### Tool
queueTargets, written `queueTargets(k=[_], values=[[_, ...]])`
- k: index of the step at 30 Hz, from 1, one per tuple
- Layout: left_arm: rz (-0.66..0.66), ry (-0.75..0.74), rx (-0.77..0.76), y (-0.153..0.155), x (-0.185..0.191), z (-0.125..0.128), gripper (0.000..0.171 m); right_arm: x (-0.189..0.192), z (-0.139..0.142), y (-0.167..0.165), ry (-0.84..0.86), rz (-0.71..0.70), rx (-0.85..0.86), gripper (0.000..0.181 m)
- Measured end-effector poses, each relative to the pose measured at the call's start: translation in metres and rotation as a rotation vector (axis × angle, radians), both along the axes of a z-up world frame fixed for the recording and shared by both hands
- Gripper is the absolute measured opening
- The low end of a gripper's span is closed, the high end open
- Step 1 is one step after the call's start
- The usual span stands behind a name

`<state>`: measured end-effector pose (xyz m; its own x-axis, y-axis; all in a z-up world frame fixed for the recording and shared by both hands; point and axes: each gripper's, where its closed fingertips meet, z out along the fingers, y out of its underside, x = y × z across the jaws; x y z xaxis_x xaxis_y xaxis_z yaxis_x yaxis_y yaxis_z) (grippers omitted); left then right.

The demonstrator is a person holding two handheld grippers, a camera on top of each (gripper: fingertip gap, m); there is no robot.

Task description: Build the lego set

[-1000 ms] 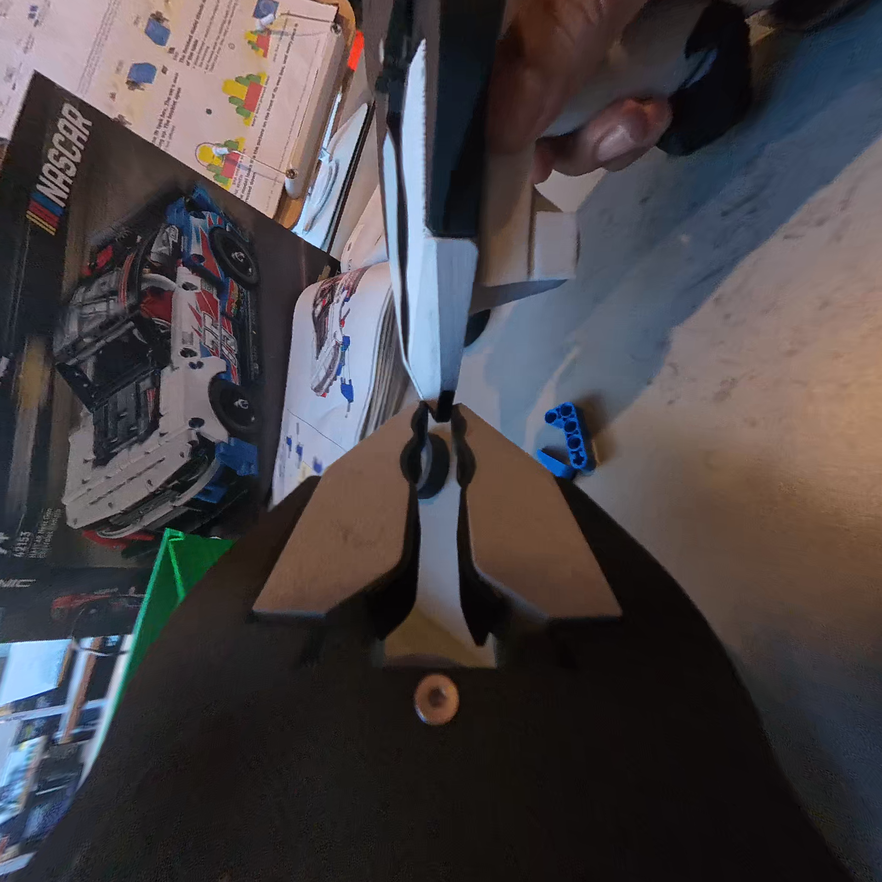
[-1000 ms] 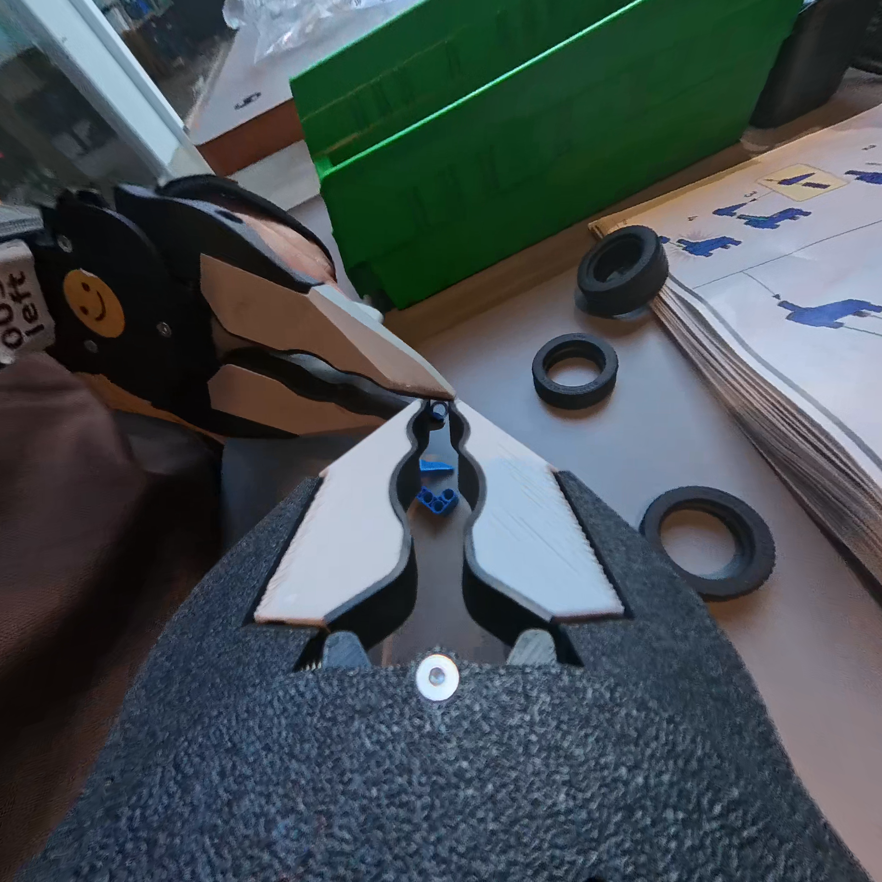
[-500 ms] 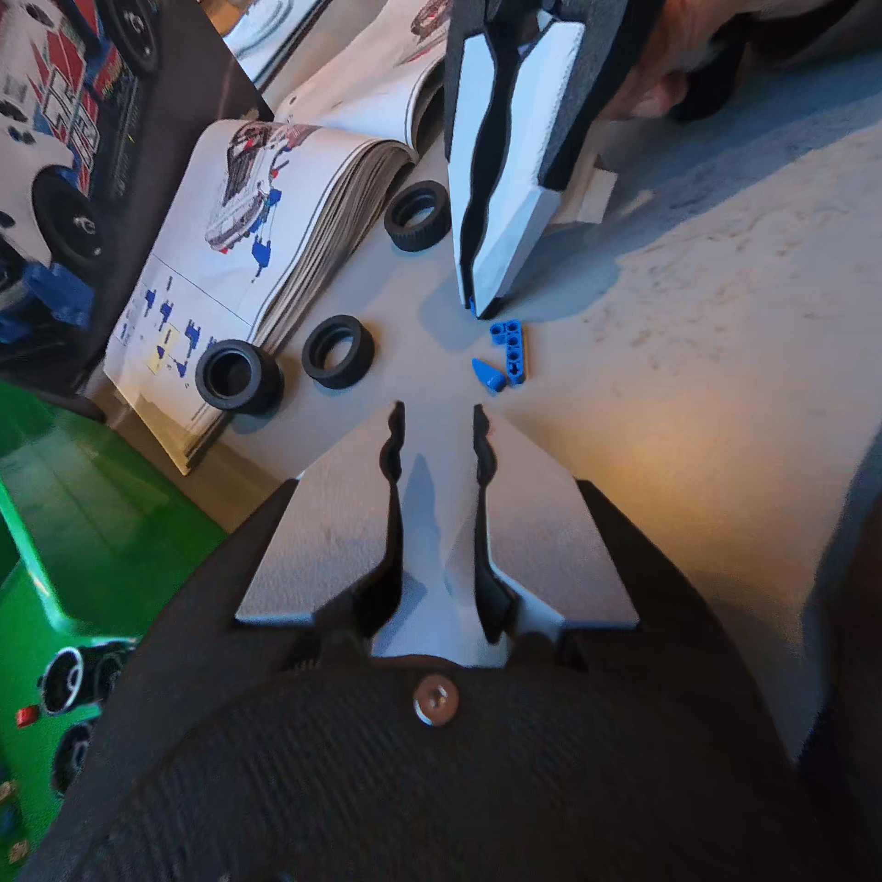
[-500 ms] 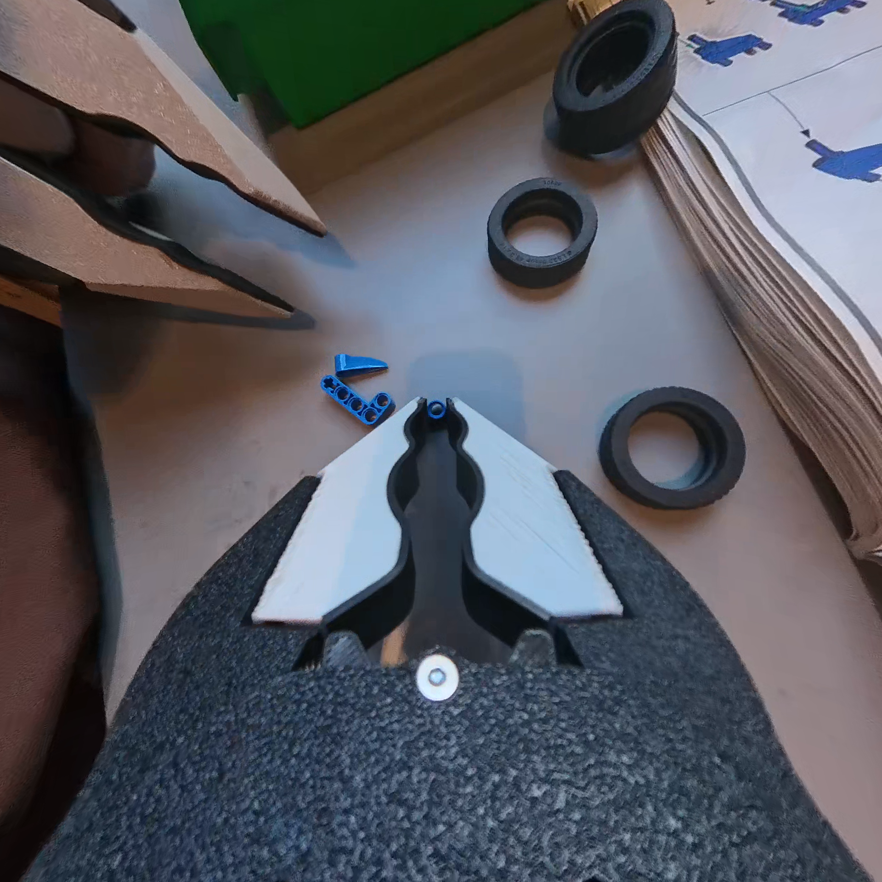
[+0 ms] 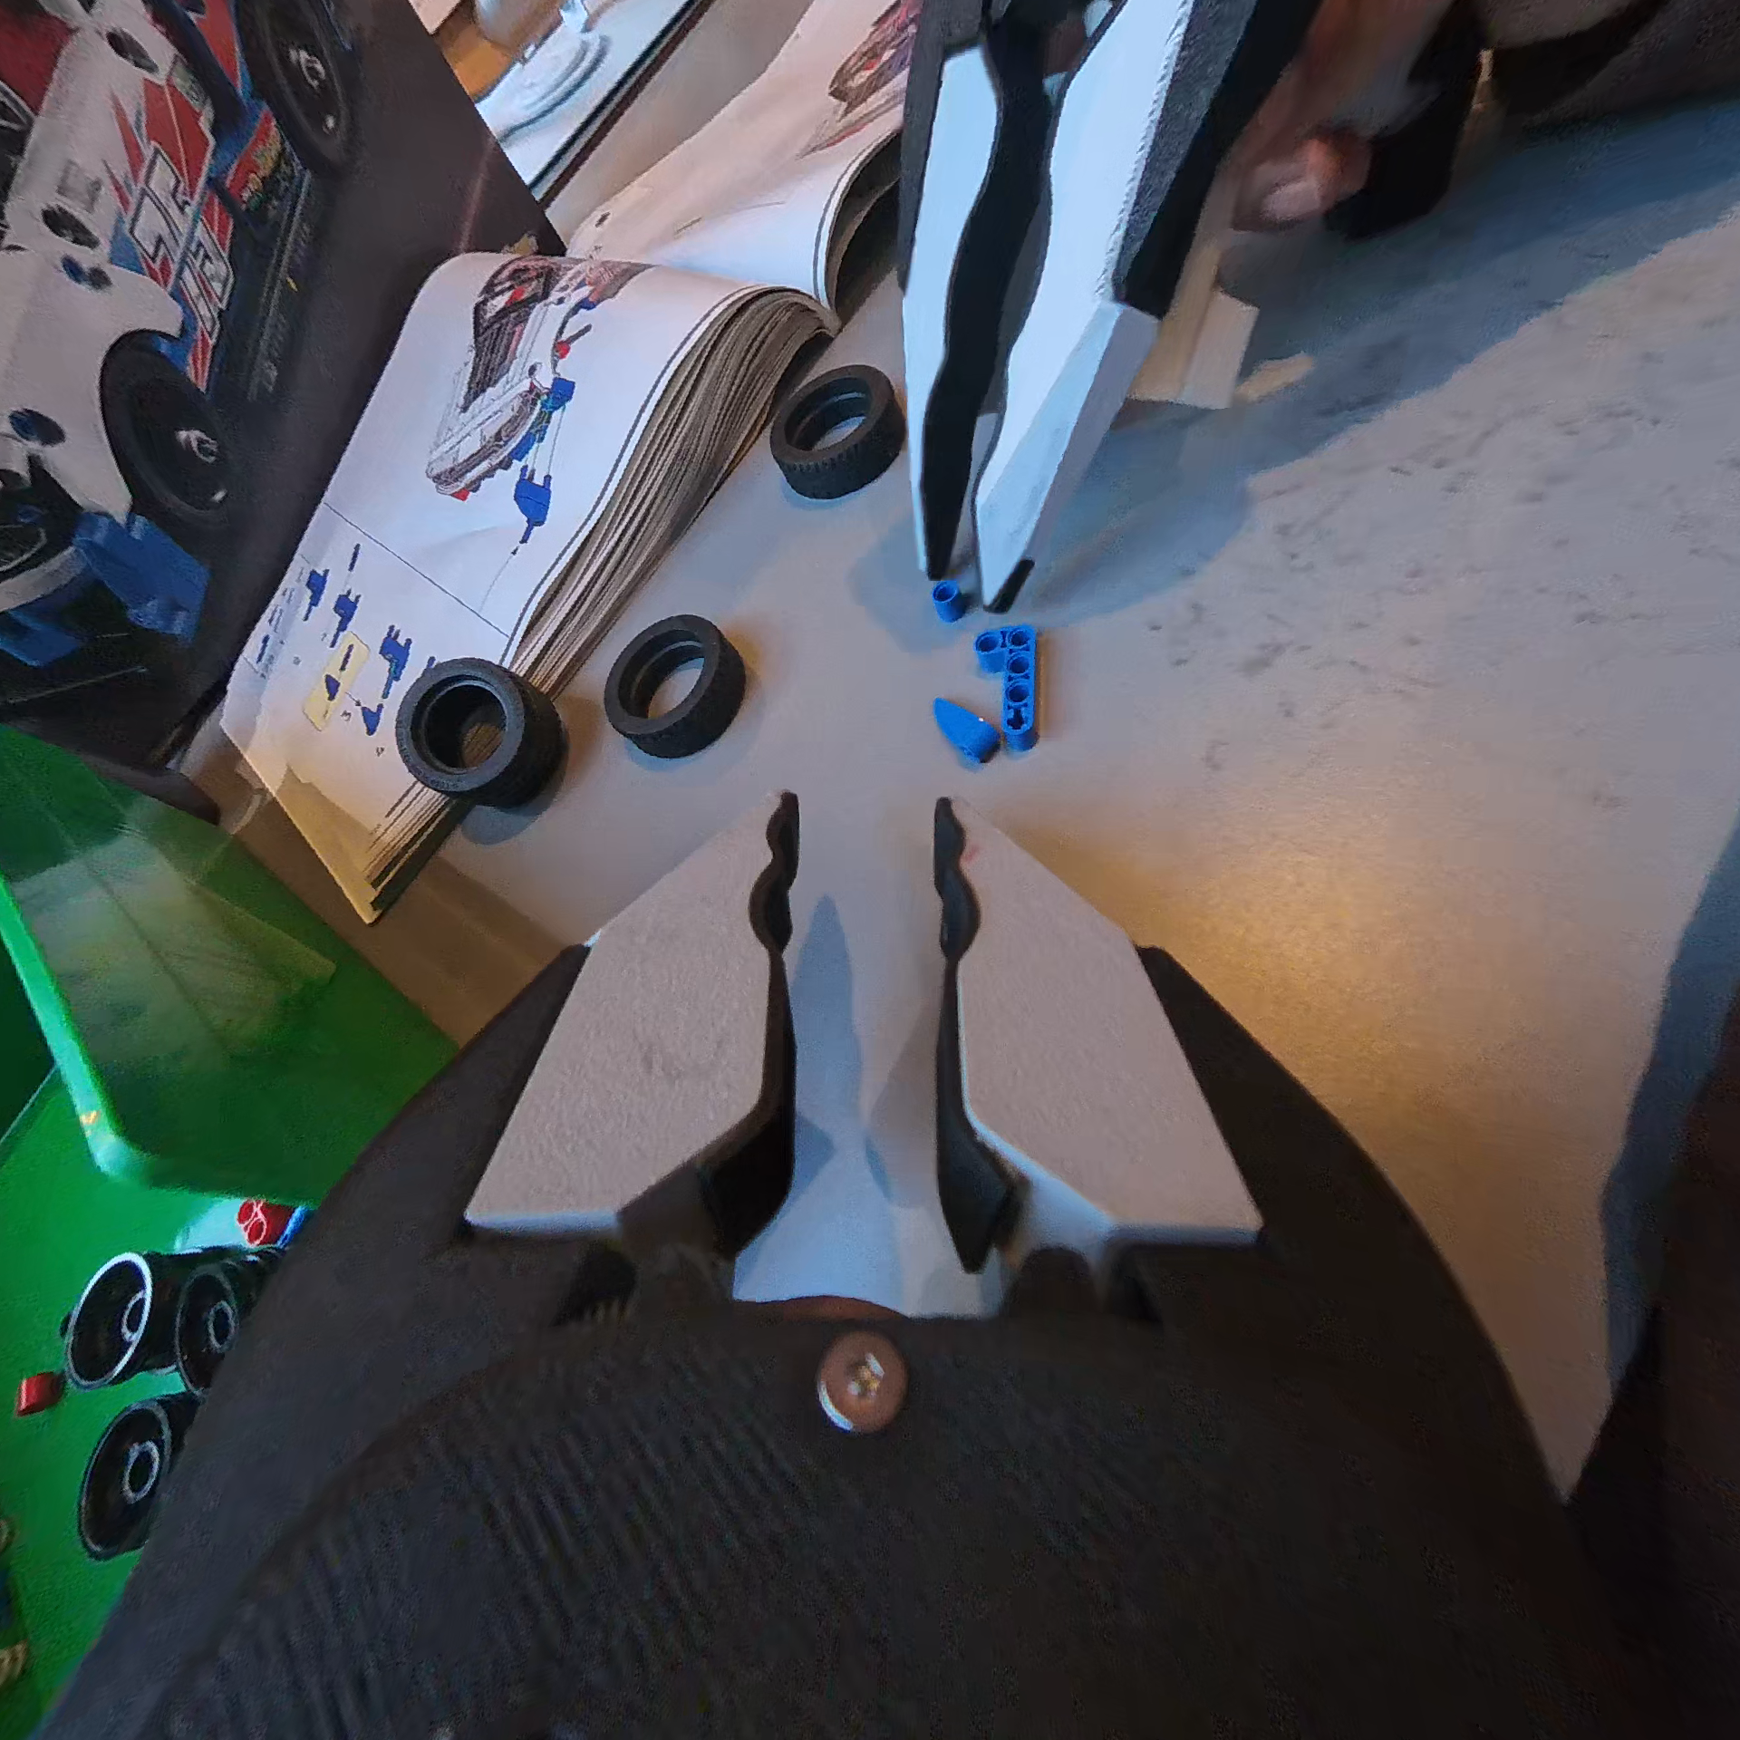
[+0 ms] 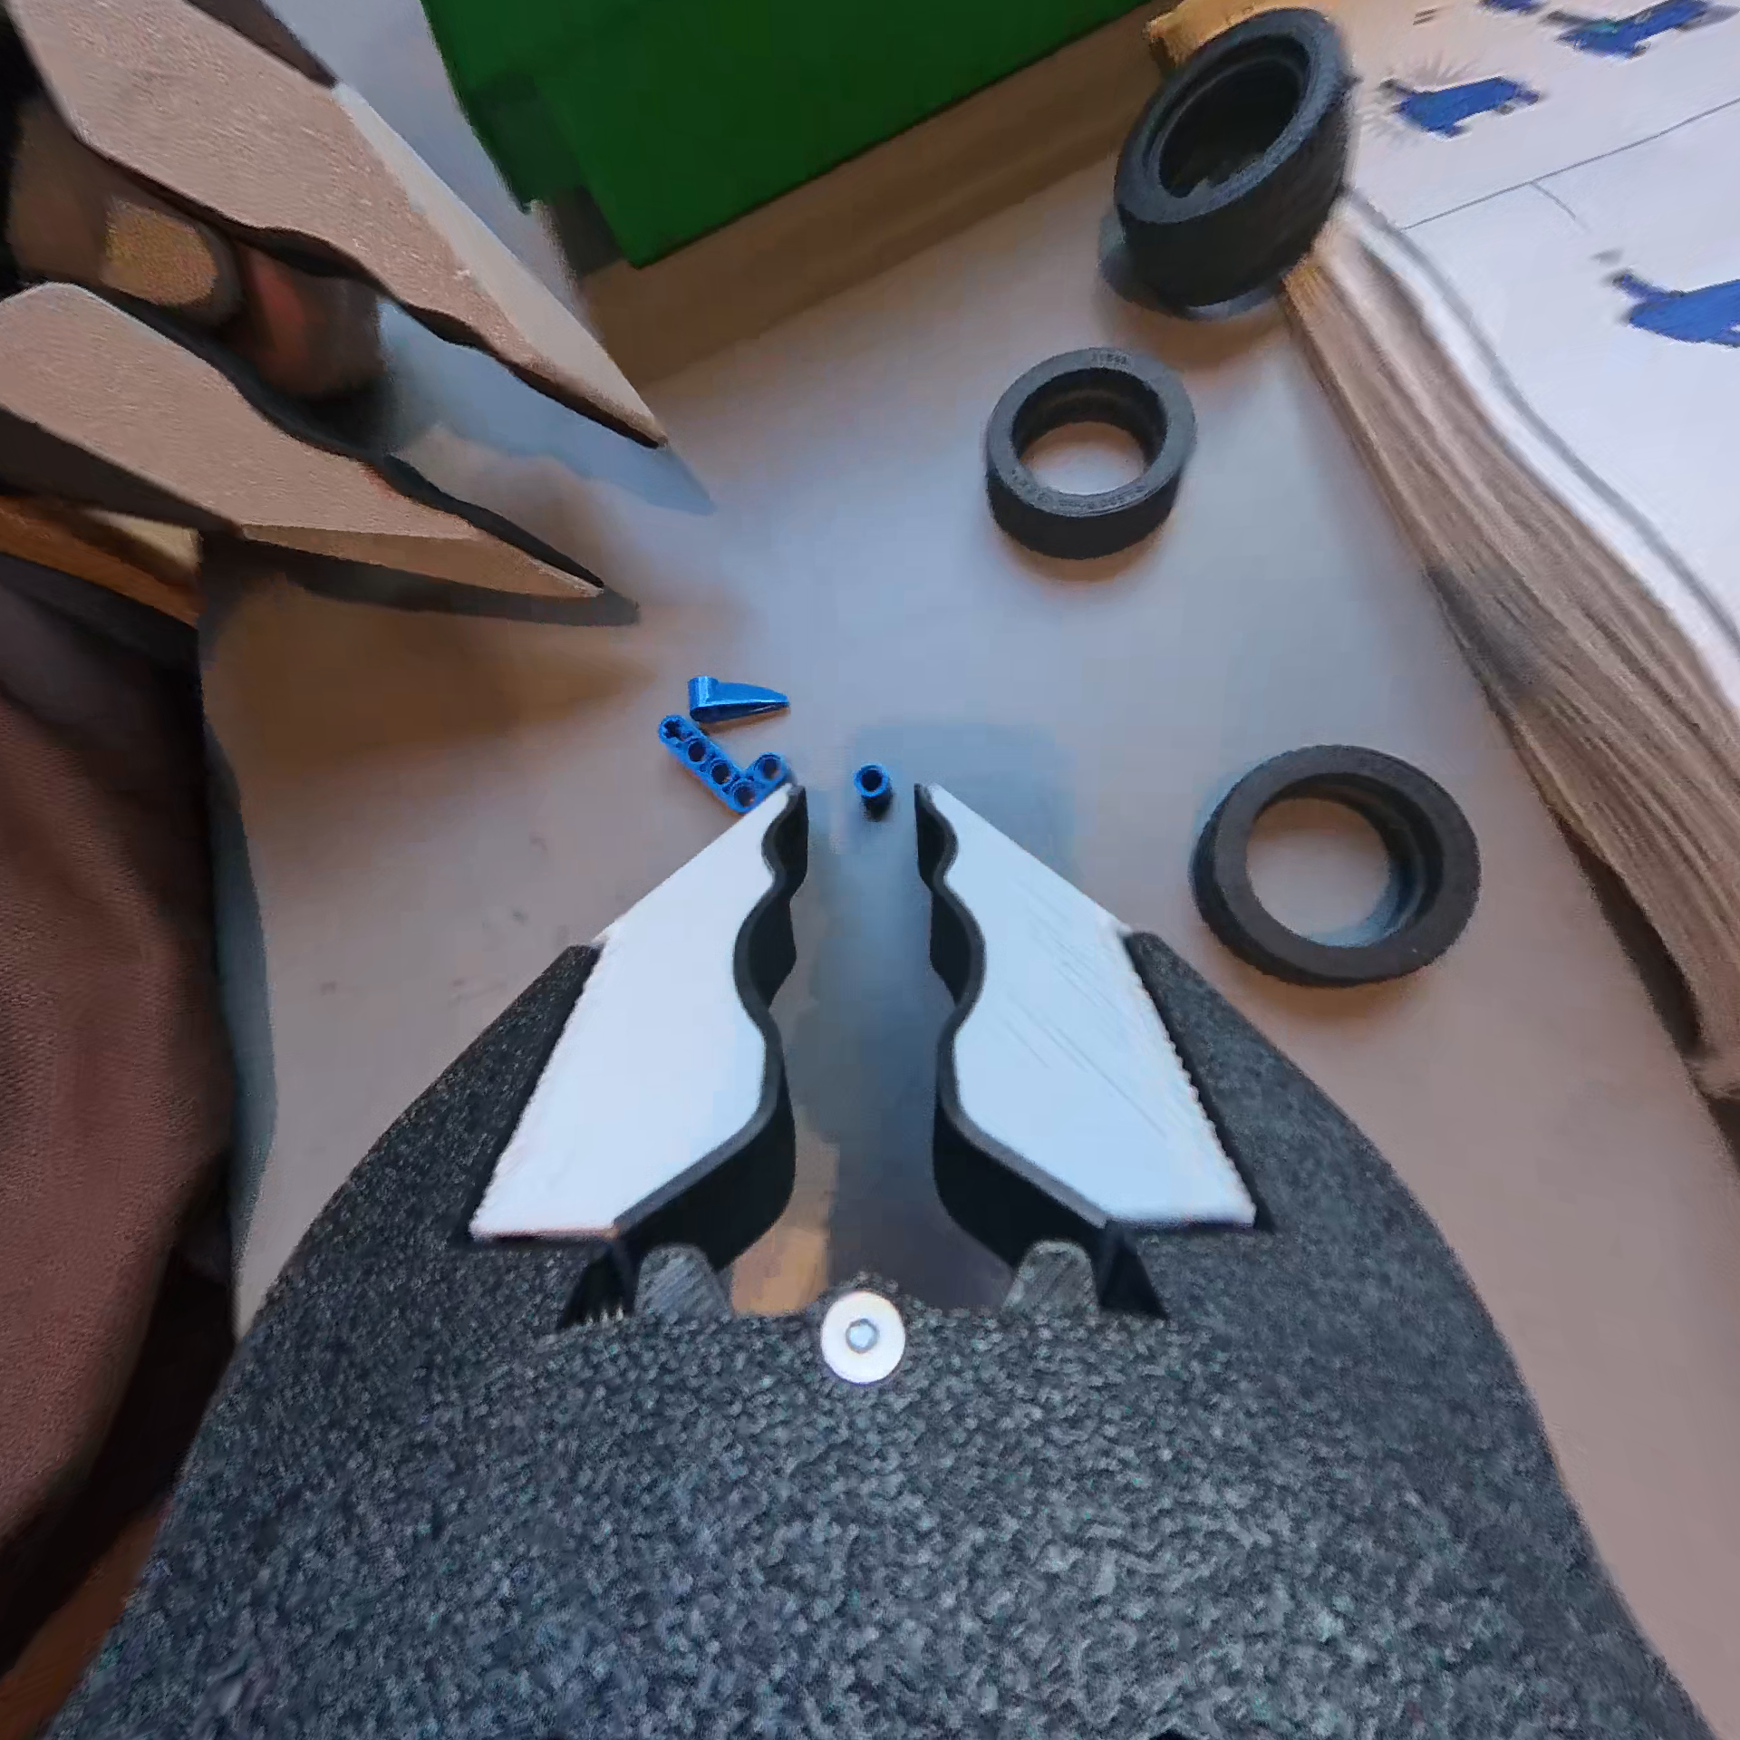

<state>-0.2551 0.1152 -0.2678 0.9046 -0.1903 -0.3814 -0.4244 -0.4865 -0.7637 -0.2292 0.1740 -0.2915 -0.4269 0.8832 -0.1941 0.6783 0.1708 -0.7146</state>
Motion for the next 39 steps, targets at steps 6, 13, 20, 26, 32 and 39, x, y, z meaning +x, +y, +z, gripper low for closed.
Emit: queueTargets(k=[6, 13, 20, 26, 32, 39], values=[[0.015, -0.009, 0.046, -0.001, -0.003, 0.007, 0.026, 0.003, 0.005, -0.013, -0.037, 0.102, -0.123, 0.024], [0.057, 0.019, 0.132, -0.010, -0.021, 0.019, 0.024, -0.013, 0.035, 0.006, 0.196, 0.015, -0.140, 0.031], [0.015, -0.031, 0.257, -0.049, -0.035, 0.040, 0.016, -0.038, 0.070, 0.038, 0.457, -0.166, -0.094, 0.031], [0.061, -0.181, 0.235, -0.074, -0.060, 0.040, 0.025, -0.058, 0.077, 0.041, 0.512, -0.180, -0.085, 0.031], [0.048, -0.248, 0.218, -0.074, -0.061, 0.038, 0.023, -0.066, 0.071, 0.035, 0.495, -0.149, -0.027, 0.031], [0.057, -0.264, 0.256, -0.075, -0.064, 0.044, 0.018, -0.068, 0.073, 0.039, 0.508, -0.169, -0.038, 0.030]])
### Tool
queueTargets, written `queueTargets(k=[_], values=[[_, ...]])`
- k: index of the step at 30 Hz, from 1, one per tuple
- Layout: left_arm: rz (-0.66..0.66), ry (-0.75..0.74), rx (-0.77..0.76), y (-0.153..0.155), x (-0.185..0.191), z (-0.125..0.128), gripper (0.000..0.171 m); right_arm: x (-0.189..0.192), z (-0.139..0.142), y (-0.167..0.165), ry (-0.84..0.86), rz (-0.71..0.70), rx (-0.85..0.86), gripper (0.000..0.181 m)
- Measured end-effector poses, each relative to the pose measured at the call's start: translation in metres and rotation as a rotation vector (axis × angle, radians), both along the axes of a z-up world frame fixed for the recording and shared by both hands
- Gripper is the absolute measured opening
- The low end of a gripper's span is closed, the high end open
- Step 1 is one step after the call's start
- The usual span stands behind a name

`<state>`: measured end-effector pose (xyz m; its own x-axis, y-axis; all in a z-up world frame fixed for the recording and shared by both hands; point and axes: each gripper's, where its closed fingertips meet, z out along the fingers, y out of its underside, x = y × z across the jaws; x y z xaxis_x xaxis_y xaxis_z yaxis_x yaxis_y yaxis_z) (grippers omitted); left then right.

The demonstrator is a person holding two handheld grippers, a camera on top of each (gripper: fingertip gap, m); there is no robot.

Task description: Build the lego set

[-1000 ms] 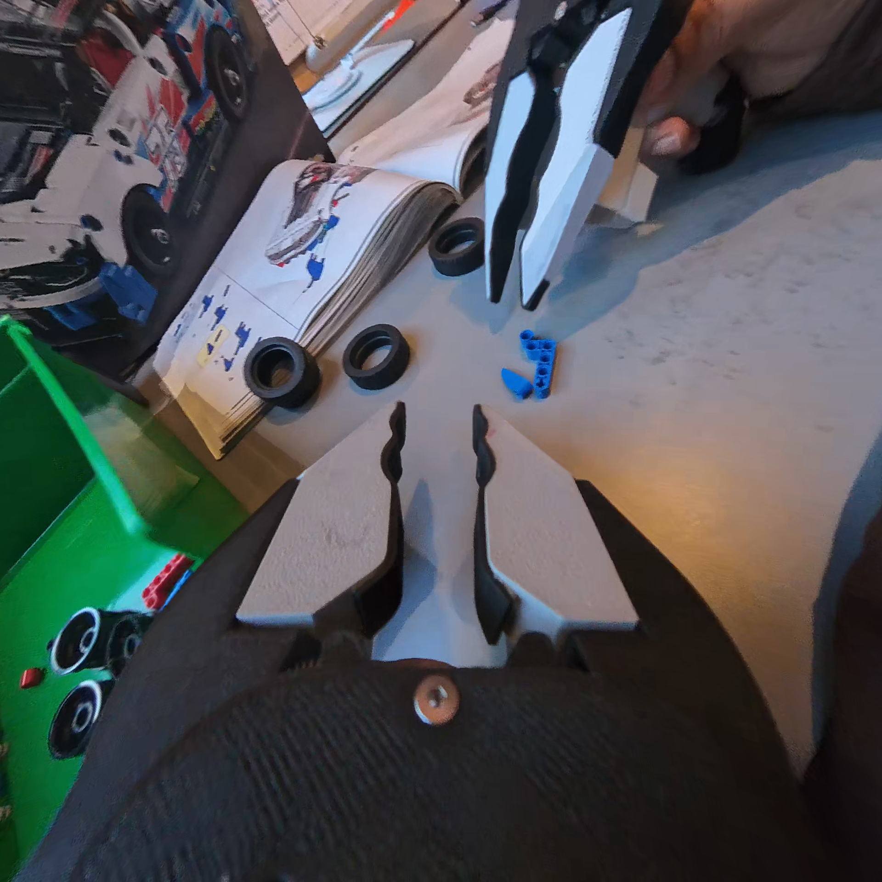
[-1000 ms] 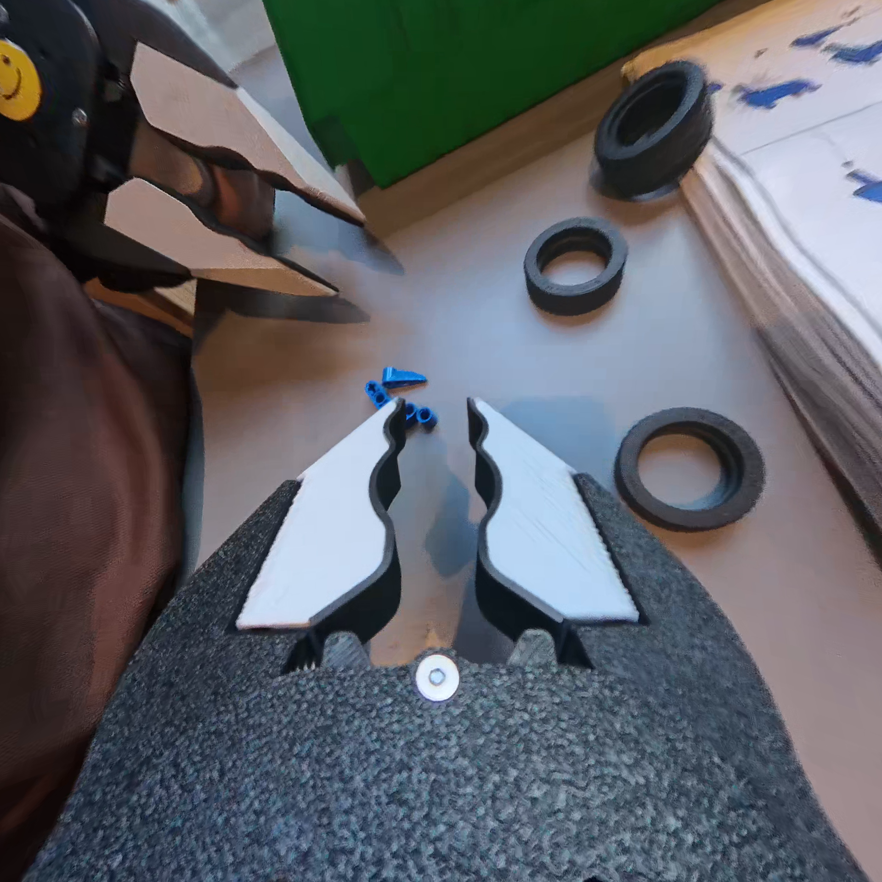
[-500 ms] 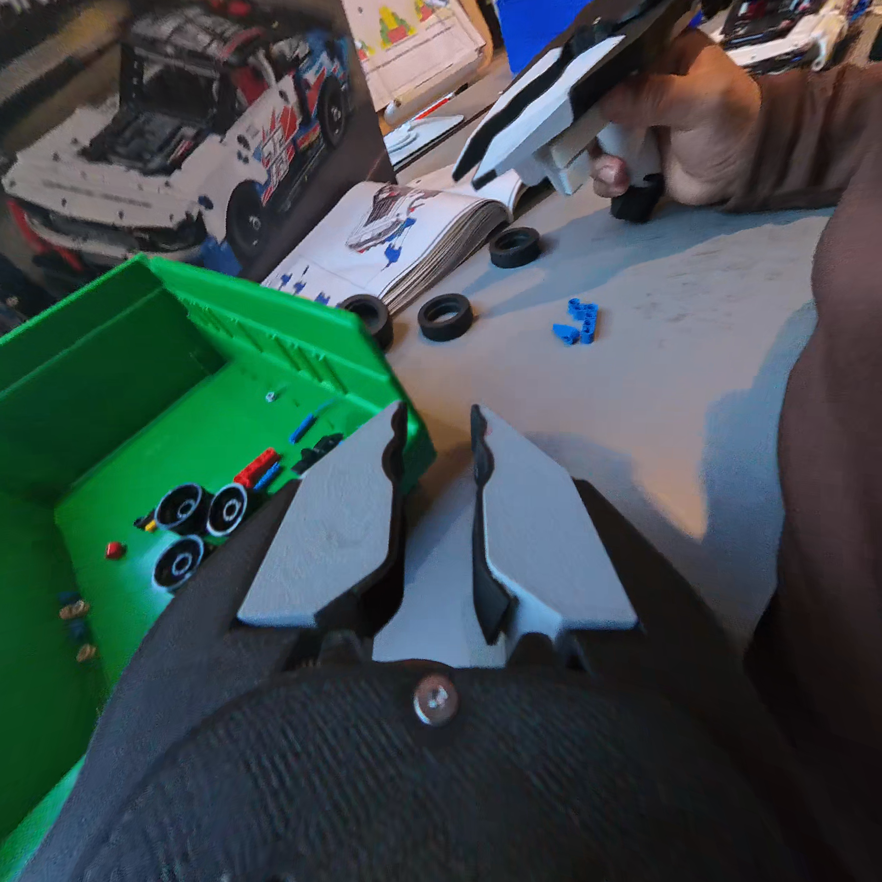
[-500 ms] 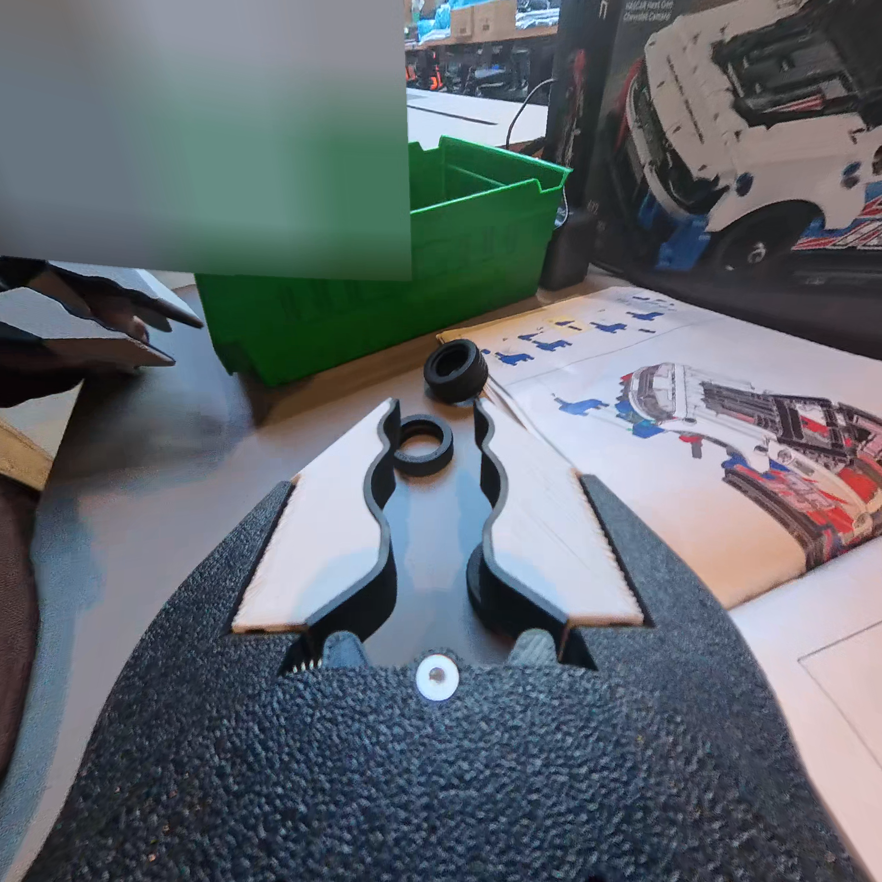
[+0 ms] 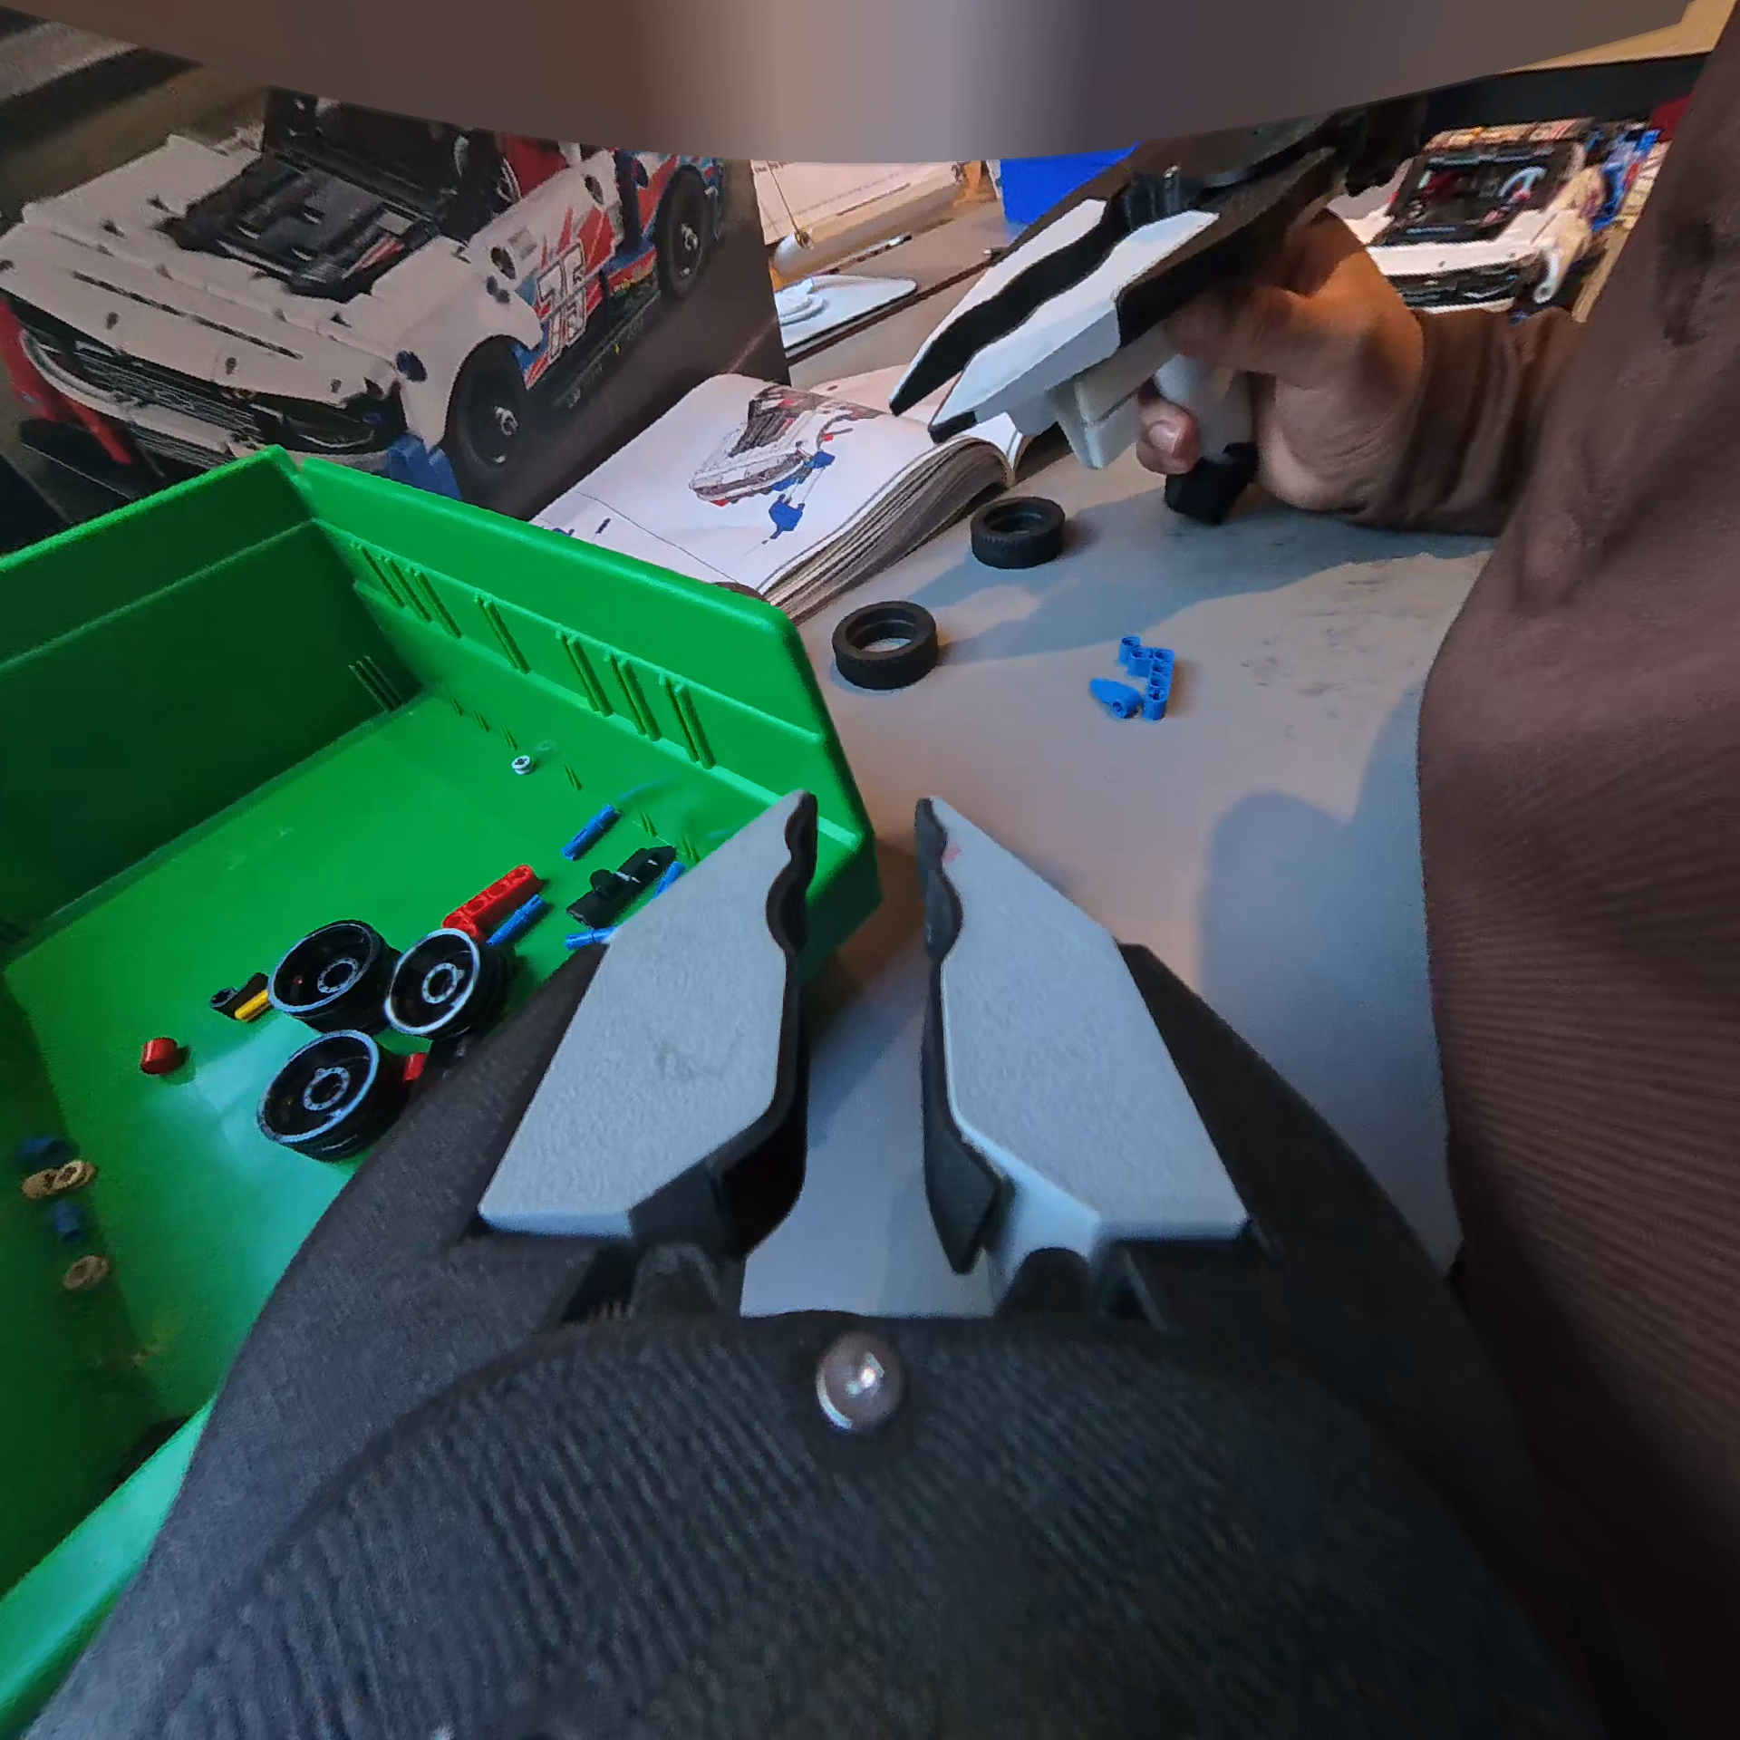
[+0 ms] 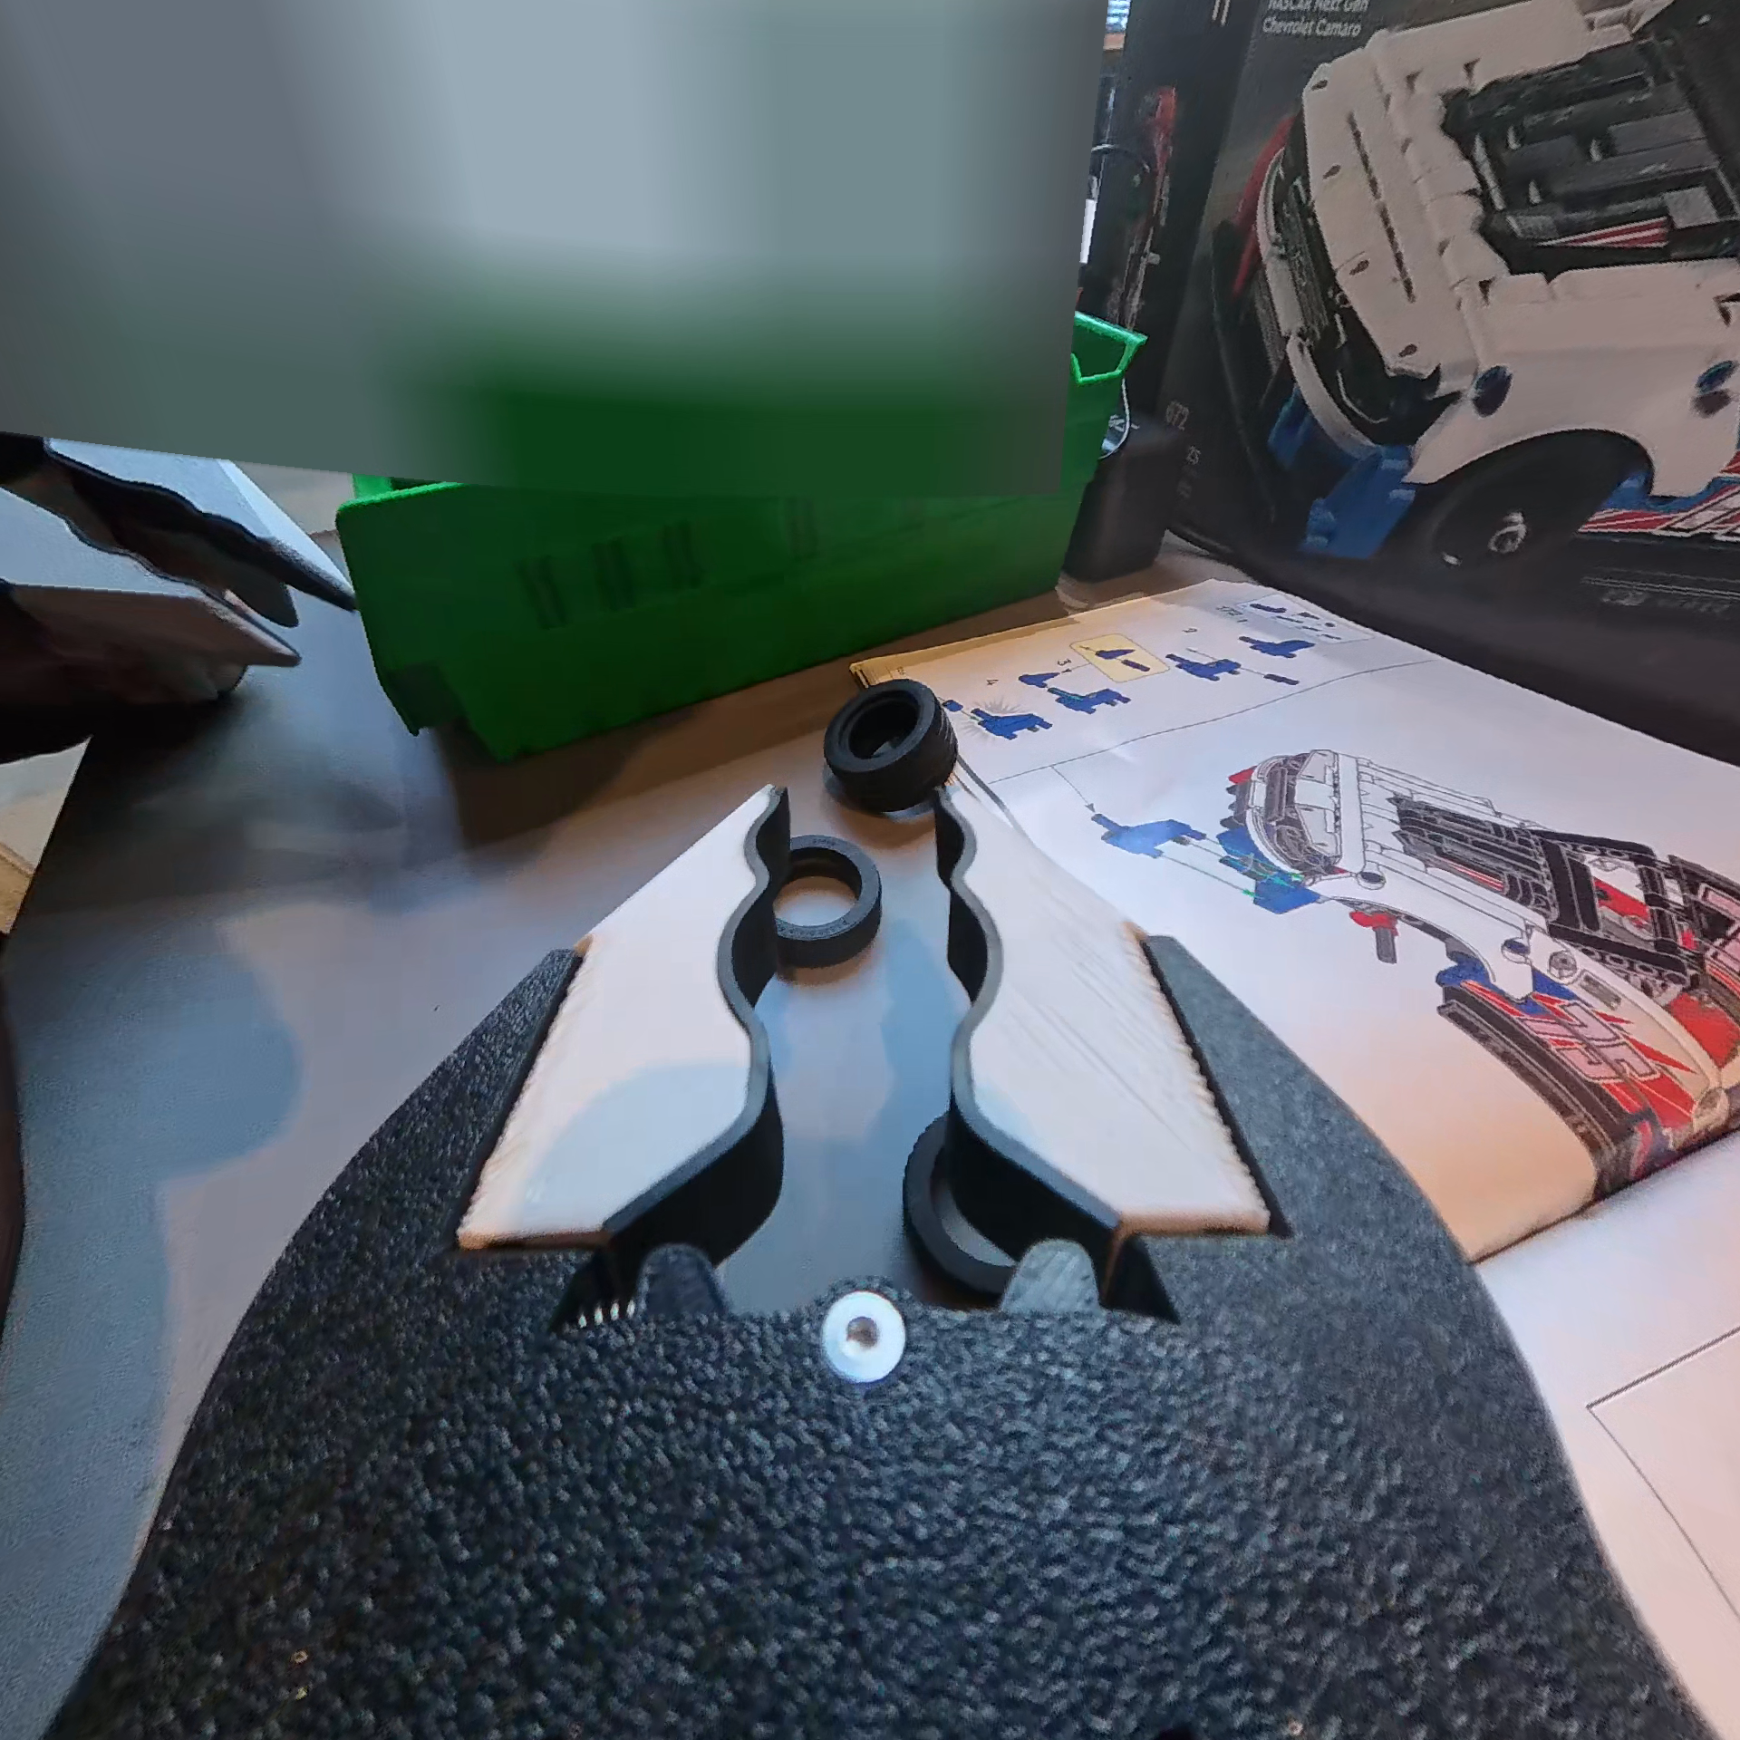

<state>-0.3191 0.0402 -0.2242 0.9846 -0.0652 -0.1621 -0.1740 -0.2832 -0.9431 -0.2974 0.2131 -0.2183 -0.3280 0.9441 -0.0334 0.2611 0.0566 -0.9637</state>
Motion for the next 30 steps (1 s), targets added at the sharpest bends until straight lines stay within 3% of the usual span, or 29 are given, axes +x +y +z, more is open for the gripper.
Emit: queueTargets(k=[11, 18, 21, 24, 27, 30], values=[[0.013, 0.001, 0.046, -0.001, -0.003, 0.007, 0.023, -0.002, -0.002, -0.001, -0.004, 0.000, 0.022, 0.031], [0.075, -0.087, 0.099, -0.014, -0.012, 0.019, 0.024, 0.000, -0.002, 0.000, 0.008, -0.032, 0.063, 0.031], [0.090, -0.011, 0.077, -0.017, -0.026, 0.039, 0.022, 0.001, -0.001, 0.001, 0.010, -0.038, 0.063, 0.031], [0.029, 0.069, -0.105, -0.007, -0.044, 0.048, 0.023, 0.001, -0.001, 0.002, 0.005, -0.034, 0.050, 0.031], [-0.102, 0.187, -0.399, 0.003, -0.070, 0.028, 0.022, 0.000, -0.001, 0.002, 0.002, -0.030, 0.037, 0.031], [-0.272, 0.321, -0.598, 0.017, -0.092, 0.005, 0.015, 0.002, 0.001, 0.003, 0.016, -0.032, 0.023, 0.031]])
